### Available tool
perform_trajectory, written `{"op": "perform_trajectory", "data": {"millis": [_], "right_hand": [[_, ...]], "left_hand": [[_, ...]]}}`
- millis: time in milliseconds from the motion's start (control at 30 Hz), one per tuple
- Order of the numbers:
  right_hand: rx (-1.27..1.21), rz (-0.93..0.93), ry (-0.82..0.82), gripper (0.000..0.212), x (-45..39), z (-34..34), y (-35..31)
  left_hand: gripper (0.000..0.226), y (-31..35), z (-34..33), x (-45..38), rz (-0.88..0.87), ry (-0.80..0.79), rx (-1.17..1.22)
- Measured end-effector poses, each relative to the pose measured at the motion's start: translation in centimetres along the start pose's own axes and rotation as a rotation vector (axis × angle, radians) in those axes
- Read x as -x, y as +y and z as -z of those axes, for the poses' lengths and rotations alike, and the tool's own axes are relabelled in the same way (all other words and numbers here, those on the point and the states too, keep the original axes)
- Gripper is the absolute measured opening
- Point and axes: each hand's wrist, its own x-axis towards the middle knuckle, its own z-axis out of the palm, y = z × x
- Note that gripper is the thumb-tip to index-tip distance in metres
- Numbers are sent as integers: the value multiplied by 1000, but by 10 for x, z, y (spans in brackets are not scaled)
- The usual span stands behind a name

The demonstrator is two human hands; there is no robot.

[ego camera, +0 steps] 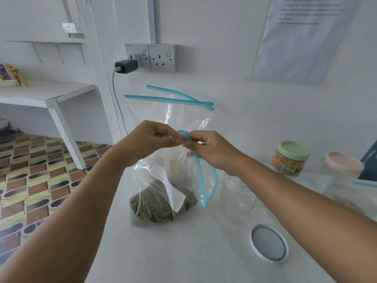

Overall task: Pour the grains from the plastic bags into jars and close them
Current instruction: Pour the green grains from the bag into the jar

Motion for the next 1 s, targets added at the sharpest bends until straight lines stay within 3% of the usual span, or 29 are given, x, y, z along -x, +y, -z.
{"op": "perform_trajectory", "data": {"millis": [233,333,467,567,733,867,1000], "right_hand": [[209,39,-74,45,19,8,16],[404,2,-177,41,24,7,21],[627,60,-246,17,20,-6,22],[546,72,-248,6,19,-12,22],[537,35,-370,24,24,-16,25],[644,119,-263,19,20,-22,31],[619,169,-117,38,13,-19,35]], "left_hand": [[33,-17,4,2,-16,63,-8],[48,-18,2,8,-23,96,69],[51,-24,5,10,-6,74,59],[51,-28,6,10,21,73,35],[56,-31,6,11,59,64,89],[51,-30,2,12,79,12,84],[35,-39,10,13,162,-96,68]]}}
